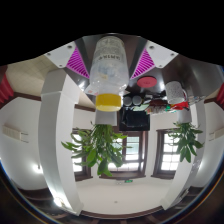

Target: Pour water

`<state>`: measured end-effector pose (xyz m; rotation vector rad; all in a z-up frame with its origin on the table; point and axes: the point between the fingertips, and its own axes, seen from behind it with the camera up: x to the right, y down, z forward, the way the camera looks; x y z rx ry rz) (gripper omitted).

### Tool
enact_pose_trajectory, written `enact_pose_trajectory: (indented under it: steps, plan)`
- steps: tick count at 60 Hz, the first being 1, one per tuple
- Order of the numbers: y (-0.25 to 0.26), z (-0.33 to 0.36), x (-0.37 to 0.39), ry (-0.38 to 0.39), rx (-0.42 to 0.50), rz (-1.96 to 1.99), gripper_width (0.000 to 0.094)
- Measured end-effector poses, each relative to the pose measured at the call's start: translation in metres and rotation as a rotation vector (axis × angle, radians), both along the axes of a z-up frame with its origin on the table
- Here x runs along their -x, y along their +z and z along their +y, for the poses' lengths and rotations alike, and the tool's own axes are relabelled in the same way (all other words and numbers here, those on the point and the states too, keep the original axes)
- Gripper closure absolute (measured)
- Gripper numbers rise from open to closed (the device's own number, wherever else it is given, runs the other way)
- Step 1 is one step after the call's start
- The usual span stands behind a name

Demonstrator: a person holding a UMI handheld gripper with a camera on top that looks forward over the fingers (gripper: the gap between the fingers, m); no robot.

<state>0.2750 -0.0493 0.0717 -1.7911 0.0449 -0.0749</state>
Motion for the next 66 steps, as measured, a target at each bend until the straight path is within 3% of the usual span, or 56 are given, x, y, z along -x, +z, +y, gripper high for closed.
enact_pose_trajectory:
  steps: [6, 14, 22, 47, 66]
  plan:
    - [0.009, 0.002, -0.002, -0.01, -0.043, -0.015, 0.0331]
    - [0.007, 0.0, -0.004, -0.018, -0.035, 0.008, 0.04]
    - [0.006, 0.001, -0.001, -0.008, -0.032, -0.015, 0.0533]
    - [0.018, 0.013, 0.001, 0.02, 0.033, -0.254, 0.0545]
    - [0.074, 0.102, 0.072, 0.228, 0.074, -0.96, 0.0544]
